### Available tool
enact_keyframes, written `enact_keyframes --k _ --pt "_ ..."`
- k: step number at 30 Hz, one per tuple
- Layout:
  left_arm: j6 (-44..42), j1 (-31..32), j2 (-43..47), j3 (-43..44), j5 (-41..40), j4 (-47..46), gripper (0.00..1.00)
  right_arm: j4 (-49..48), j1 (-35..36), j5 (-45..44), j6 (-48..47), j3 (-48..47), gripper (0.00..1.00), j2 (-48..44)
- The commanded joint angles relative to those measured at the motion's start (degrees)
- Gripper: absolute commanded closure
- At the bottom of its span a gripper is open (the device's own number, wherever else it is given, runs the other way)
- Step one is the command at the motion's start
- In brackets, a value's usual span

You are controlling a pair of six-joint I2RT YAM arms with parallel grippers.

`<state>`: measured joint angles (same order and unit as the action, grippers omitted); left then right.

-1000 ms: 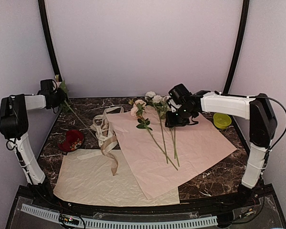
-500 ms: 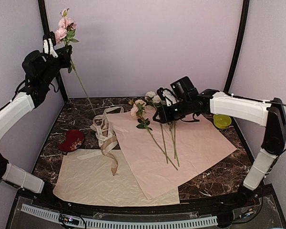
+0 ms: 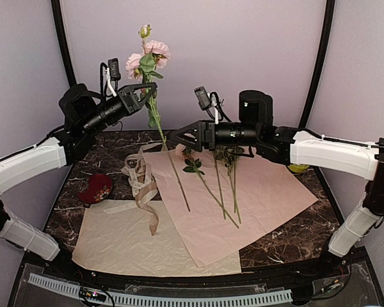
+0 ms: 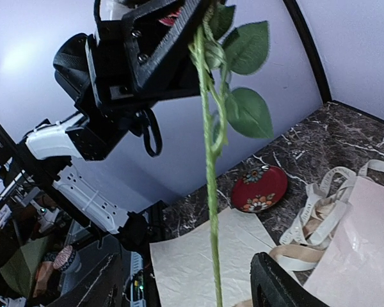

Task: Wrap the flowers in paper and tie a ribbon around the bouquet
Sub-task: Pass from the left arm to the right, then place the fake flower on the flattened wrapping paper.

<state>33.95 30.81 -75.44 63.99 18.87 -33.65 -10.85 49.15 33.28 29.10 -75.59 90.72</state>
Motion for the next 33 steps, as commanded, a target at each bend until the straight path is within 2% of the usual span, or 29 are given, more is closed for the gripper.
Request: enact_keyframes --k 1,5,7,13,17,20,21,25,29,30,33 --pt "3.9 3.4 -0.1 -0.3 3.7 -6.4 1.00 -6.3 2.2 -0.2 0.3 0.5 0.30 1.3" --pt "4.8 6.9 -1.0 -2.4 3.9 -9.3 1.00 -7.0 3.6 -1.3 1.0 1.6 0.31 2.2" --pt "5.8 7.9 -1.6 -3.2 3.8 -10.4 1.00 -6.1 4.4 -1.8 0.9 1.7 0.37 2.8" --pt "7.6 9.0 -1.8 -5.3 3.8 -11.7 1.00 -6.1 4.6 -7.4 3.3 6.7 1.00 -1.1" --pt "6.2 9.9 -1.2 -7.1 2.2 -10.2 0.97 -4.1 4.5 -12.6 5.5 10.5 1.00 -4.1" --pt "4.3 10.0 -1.2 -6.8 1.4 -3.6 0.36 4.8 3.5 -18.7 6.3 11.0 1.00 -4.9" --pt "2.4 10.0 -0.8 -6.3 0.7 1.9 0.22 9.1 2.2 -19.8 6.4 10.4 1.00 -4.7" --pt "-7.0 10.0 1.8 -5.7 -6.6 17.9 0.18 20.7 -7.1 -20.5 6.9 10.1 1.00 -1.8" --pt "-15.0 10.0 1.5 -6.2 -13.3 30.1 0.19 24.6 -13.1 -18.5 3.7 6.8 1.00 4.6" --pt "-16.2 10.0 0.3 -6.1 -15.4 33.1 0.22 25.3 -14.0 -18.6 3.0 5.6 1.00 6.5" --pt "-19.4 9.8 -5.1 -4.5 -19.7 39.1 0.39 29.1 -15.6 -20.9 0.9 1.0 1.00 11.6"
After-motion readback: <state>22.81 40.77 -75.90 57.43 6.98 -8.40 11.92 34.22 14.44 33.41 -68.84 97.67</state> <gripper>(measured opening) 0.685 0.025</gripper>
